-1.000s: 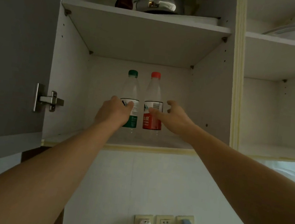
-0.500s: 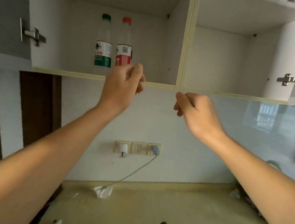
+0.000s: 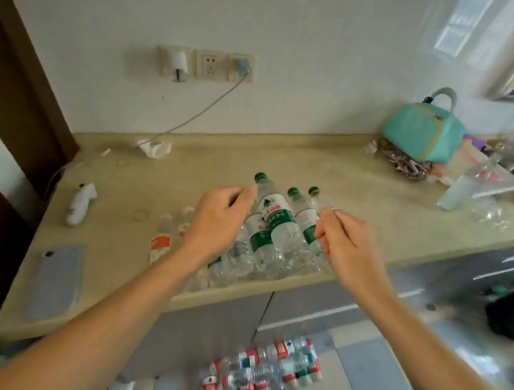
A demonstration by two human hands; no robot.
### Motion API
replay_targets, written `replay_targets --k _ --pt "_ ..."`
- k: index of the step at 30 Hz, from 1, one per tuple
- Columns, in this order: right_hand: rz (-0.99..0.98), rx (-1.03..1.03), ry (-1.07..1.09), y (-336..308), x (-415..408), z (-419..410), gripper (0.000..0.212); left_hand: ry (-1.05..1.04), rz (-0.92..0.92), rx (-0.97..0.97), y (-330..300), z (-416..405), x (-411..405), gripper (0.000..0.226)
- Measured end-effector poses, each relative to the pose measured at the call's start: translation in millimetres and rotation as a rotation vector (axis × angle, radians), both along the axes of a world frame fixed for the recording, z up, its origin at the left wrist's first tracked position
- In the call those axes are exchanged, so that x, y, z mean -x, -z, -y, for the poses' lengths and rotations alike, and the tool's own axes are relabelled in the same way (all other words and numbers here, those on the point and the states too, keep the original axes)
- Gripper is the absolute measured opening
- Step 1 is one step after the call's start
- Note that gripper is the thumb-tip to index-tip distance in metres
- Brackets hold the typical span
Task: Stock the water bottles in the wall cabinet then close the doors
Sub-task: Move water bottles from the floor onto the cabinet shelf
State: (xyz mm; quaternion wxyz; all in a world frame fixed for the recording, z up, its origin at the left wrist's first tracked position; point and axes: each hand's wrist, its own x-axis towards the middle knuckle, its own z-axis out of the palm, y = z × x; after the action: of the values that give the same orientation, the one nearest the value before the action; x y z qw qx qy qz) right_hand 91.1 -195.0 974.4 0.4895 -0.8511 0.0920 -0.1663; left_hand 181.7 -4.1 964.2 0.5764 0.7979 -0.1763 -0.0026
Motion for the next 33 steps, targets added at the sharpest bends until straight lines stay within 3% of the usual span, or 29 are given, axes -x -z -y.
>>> replay_targets --k 3,7,14,19,25,33 --pt "-0.167 -0.063 0.136 70 35 -9 0.045 0.109 -0.103 0.016 58 -1 23 0.052" --pt "-0.401 -0.133 0.338 165 76 -22 0.046 0.347 -0.279 -0.123 145 -6 58 0.05" --pt "-0.661 -0.304 0.46 285 122 -13 0.04 0.377 -0.539 -0.36 280 -9 89 0.037" --pt "-0.789 -0.375 0.423 356 130 30 0.017 0.245 -0.667 -0.42 365 12 97 0.023" --pt "-0.918 -0.412 0.382 498 126 119 0.021 0.032 -0.683 -0.484 510 79 112 0.014" --pt "-1.079 -0.263 0.284 723 113 196 0.031 -0.166 -0.727 -0.647 729 133 130 0.049"
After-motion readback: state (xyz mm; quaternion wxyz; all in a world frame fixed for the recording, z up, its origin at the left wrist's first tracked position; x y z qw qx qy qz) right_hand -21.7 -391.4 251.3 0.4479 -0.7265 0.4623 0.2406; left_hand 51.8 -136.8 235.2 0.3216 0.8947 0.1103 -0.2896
